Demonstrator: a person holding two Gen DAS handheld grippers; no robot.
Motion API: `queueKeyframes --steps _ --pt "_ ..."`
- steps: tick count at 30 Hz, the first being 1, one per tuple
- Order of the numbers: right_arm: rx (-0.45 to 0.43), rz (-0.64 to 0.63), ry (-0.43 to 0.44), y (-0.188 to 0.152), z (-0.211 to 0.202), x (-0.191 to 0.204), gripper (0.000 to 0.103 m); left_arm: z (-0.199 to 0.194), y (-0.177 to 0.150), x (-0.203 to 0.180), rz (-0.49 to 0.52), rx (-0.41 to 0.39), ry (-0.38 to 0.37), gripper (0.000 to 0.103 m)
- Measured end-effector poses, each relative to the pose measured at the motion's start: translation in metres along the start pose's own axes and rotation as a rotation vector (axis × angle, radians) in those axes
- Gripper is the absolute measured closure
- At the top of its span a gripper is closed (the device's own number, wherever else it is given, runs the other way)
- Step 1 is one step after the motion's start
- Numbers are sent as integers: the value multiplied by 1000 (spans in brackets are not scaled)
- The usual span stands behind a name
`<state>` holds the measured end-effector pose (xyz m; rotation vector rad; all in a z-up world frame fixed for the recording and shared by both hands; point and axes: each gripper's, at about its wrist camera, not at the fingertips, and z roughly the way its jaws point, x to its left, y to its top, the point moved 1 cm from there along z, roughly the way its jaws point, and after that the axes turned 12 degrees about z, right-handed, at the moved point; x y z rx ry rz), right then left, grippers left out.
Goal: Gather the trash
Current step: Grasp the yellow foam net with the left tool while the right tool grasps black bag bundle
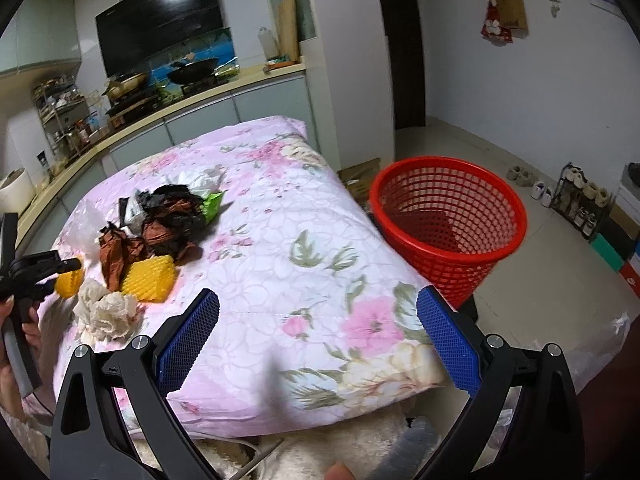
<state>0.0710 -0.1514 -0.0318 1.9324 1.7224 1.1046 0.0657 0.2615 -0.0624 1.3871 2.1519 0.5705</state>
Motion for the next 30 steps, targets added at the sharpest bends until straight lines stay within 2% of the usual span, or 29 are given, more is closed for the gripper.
queueKeyframes --steps 3,4,9,14,18,24,26,27,28,30 --pt "9 -29 34 -1 3 13 7 -9 1 -2 0 -26 0 83" --pt "17 -40 57 -1 5 20 7 -13 2 -3 3 -30 4 84" --pt "19 -80 134 10 16 48 7 -46 11 -16 57 -103 61 85" --pt "73 -110 246 29 39 93 7 -73 17 -23 76 -159 82 85" --pt "97 -163 236 36 70 126 7 -82 21 -21 69 -181 71 85" --pt "199 -167 250 34 103 141 7 -83 22 -19 62 -185 71 85" --pt "218 -188 256 32 108 143 24 -80 22 -18 64 -178 71 85" --pt "231 -195 253 32 113 144 29 -78 21 -19 65 -173 70 85" --pt "252 -188 257 32 116 142 41 -77 21 -19 66 -169 71 85" --pt "285 -170 270 32 120 137 48 -73 20 -20 69 -160 71 85"
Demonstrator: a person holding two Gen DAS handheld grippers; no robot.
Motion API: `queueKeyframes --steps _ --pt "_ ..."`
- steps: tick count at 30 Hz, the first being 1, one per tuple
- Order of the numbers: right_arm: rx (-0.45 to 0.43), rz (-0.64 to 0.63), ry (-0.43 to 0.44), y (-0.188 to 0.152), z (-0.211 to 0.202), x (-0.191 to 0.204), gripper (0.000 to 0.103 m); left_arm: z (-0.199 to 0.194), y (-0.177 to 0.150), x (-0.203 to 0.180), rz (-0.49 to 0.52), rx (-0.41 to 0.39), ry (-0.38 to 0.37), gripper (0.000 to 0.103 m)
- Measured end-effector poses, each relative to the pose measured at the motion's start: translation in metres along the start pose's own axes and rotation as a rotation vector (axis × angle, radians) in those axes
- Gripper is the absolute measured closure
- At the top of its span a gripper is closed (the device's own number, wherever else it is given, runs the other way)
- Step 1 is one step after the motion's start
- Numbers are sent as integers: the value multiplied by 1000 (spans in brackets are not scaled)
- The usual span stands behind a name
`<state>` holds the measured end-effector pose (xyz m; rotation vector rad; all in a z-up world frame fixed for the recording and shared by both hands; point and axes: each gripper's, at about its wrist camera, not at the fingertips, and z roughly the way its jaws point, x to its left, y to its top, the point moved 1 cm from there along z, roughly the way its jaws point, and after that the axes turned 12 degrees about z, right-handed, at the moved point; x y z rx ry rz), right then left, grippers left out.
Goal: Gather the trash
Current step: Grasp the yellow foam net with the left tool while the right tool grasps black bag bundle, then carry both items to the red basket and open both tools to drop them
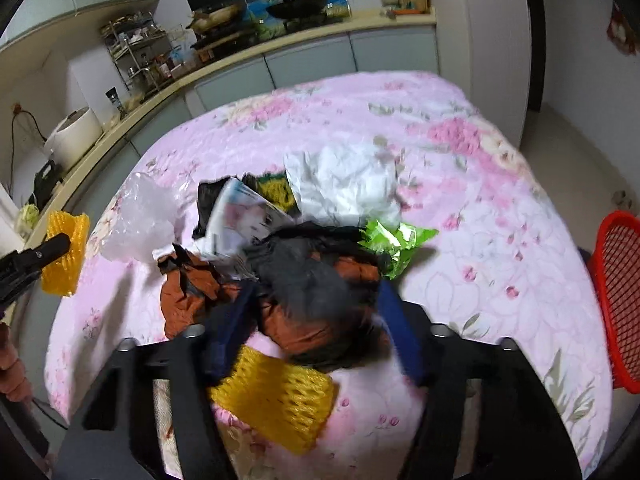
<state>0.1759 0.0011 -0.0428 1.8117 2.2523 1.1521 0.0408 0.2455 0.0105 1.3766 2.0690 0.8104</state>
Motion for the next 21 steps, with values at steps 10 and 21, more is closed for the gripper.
queueKeyframes --steps 10,21 --pt "-70 -1 63 -3 -41 -5 54 -3 -2 -15 34 -8 -7 85" --pt "-226 2 86 18 -106 -10 54 -36 11 -43 78 -114 -75 85"
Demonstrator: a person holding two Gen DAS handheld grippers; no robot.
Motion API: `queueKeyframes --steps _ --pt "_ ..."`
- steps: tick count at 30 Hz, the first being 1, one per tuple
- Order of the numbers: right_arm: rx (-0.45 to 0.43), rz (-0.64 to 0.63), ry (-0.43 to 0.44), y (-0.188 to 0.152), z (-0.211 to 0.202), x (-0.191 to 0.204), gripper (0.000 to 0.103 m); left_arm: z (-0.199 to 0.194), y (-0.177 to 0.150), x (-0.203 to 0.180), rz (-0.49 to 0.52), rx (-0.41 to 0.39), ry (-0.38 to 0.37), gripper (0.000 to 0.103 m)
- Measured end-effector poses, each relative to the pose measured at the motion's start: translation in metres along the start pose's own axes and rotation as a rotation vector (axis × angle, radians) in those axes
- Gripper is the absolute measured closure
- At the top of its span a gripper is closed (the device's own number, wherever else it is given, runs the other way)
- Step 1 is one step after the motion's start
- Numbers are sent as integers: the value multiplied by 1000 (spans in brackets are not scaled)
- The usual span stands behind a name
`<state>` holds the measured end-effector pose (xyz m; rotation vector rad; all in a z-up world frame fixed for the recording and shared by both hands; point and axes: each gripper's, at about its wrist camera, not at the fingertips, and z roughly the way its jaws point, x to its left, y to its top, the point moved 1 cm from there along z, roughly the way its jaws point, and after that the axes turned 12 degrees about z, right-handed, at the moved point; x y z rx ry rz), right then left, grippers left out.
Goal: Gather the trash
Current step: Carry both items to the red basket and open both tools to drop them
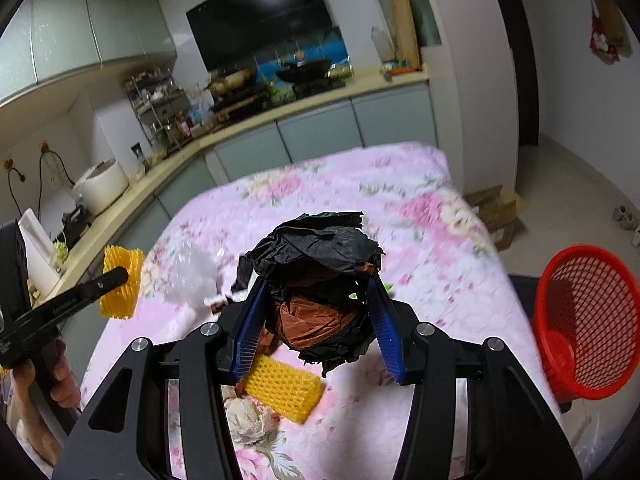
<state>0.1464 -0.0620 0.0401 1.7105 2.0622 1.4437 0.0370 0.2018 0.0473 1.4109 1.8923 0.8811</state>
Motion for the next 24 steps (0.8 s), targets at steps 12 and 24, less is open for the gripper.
queueKeyframes --steps 12,24 --pt "-176 28 -54 31 -55 -34 54 11 34 -87 153 -78 -195 85" --pt "-283 155 -251 39 -98 -108 53 61 42 -225 341 -5 -458 85"
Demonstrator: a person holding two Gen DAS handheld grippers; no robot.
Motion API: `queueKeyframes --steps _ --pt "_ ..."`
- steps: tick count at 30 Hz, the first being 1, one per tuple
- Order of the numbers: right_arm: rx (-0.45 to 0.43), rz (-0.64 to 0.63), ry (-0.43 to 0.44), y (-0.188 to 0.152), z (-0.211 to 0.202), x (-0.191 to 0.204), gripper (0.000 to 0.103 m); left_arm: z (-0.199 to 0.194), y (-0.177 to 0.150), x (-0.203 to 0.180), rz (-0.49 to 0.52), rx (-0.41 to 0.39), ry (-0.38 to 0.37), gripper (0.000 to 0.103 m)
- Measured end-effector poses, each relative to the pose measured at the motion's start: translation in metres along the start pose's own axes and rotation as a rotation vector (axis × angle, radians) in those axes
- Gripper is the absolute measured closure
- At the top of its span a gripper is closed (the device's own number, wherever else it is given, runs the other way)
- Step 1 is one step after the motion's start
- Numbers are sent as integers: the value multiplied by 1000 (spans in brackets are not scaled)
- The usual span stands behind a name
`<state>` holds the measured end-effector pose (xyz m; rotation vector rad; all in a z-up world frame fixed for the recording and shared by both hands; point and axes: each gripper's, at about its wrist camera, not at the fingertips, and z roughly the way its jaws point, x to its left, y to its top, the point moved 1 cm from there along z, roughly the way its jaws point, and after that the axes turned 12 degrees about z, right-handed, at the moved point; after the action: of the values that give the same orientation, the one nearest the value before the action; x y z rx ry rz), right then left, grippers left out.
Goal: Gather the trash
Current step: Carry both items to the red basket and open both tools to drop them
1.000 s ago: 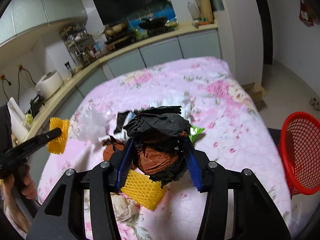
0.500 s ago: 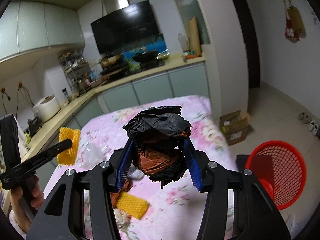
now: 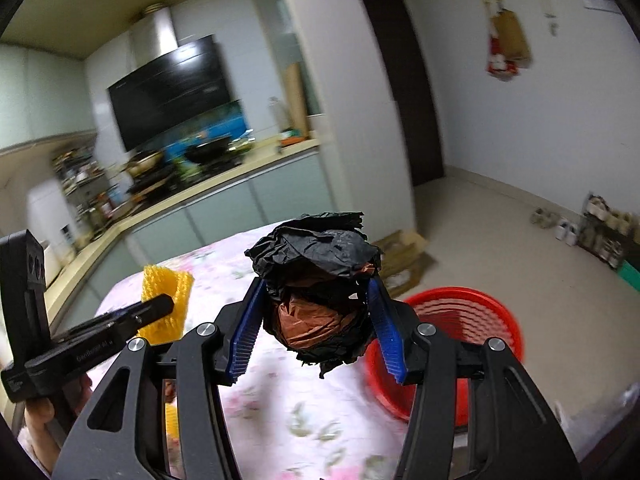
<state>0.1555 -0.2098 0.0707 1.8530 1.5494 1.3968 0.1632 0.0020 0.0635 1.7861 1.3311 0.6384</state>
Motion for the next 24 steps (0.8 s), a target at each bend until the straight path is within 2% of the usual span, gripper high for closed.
queueKeyframes --steps 5,9,15,18,21,24 --pt "-36 53 -103 5 -3 -32 53 47 8 -39 49 60 -108 85" --pt "-50 85 -186 7 2 -54 53 78 8 -61 86 108 -149 85" --pt "9 169 -300 3 27 -94 53 125 5 -95 143 194 -203 85" --pt "42 207 -326 -2 37 -110 50 150 -2 -105 153 245 -224 85" --pt "84 257 -341 -8 49 -123 43 171 -9 -111 147 284 -238 80" --pt "123 296 -333 -11 59 -131 37 183 -16 -112 143 307 -246 72"
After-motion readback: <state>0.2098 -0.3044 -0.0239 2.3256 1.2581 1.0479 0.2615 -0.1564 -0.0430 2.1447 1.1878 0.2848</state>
